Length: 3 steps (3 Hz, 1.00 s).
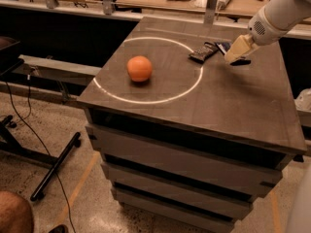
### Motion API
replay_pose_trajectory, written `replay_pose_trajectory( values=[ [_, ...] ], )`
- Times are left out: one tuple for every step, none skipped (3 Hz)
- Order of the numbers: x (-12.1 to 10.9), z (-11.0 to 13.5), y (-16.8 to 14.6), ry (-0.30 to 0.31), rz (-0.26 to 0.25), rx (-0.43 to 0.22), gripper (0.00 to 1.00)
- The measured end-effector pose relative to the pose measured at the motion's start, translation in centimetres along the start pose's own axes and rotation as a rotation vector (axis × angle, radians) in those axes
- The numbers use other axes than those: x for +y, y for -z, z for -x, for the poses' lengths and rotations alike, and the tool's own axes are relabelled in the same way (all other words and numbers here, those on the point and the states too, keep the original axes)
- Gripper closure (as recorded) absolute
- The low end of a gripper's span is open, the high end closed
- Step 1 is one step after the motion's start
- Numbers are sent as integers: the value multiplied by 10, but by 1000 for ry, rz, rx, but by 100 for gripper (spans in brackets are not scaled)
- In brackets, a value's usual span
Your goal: Move rxbar blueberry near rxbar chocolate
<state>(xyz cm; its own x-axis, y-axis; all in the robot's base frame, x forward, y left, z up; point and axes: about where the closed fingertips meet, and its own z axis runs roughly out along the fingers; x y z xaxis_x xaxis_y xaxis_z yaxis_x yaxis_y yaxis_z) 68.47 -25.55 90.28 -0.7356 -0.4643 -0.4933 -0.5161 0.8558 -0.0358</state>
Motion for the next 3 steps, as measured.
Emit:
replay_pose_trajectory(
  values=[
    [2, 26, -24, -22, 12, -7, 100],
    [-4, 33, -50, -40, -37, 16, 100],
    [-19, 27, -63, -68, -77, 34, 100]
  ],
)
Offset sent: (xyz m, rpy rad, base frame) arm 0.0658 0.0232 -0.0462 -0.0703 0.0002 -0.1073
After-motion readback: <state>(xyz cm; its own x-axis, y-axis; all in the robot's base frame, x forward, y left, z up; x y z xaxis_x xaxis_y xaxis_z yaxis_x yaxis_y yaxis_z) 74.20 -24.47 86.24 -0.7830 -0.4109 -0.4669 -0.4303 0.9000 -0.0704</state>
